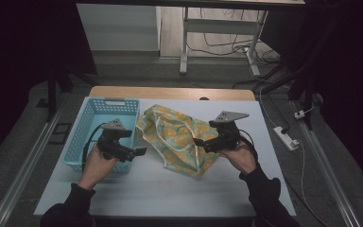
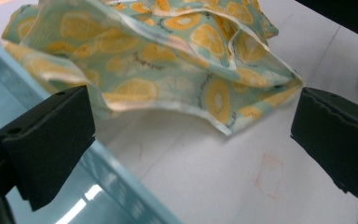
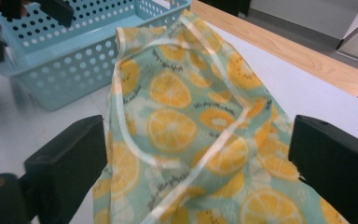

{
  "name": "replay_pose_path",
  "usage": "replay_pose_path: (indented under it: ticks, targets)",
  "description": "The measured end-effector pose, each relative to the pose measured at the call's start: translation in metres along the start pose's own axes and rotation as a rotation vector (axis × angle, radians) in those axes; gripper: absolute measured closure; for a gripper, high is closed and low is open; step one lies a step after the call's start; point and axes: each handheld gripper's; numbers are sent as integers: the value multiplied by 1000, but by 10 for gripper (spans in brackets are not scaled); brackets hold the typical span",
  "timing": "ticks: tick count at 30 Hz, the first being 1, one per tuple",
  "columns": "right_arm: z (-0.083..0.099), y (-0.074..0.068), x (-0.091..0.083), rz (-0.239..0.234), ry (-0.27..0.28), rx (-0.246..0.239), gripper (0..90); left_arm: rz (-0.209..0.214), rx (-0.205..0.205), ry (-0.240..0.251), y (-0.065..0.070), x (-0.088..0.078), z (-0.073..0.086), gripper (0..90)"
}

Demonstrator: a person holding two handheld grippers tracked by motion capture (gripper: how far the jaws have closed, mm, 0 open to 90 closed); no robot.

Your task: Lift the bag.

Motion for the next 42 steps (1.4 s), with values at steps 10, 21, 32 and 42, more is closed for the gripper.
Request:
replay_pose_path:
  ticks: [10,21,32,42]
  targets:
    - [29,-1,-16,28,-10,14,13,-32,-23,18,19,-21,30,0]
    - [70,-3,-42,83,8,42,0,-87,-70,34,43,-48,71,0]
    - [112,-8,-71,165,14,65,0,-197,-89,6,64,-71,102,0]
    - [149,1,-91,240,-58,138,0,-260,-142,-123,66,-72,133,0]
Point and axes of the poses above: each handheld gripper's, and its own axes: x roughly forward along the jaws, z roughly out of its underside, y roughly to its right, and after that the axes turned 14 degrees about x, right-handed
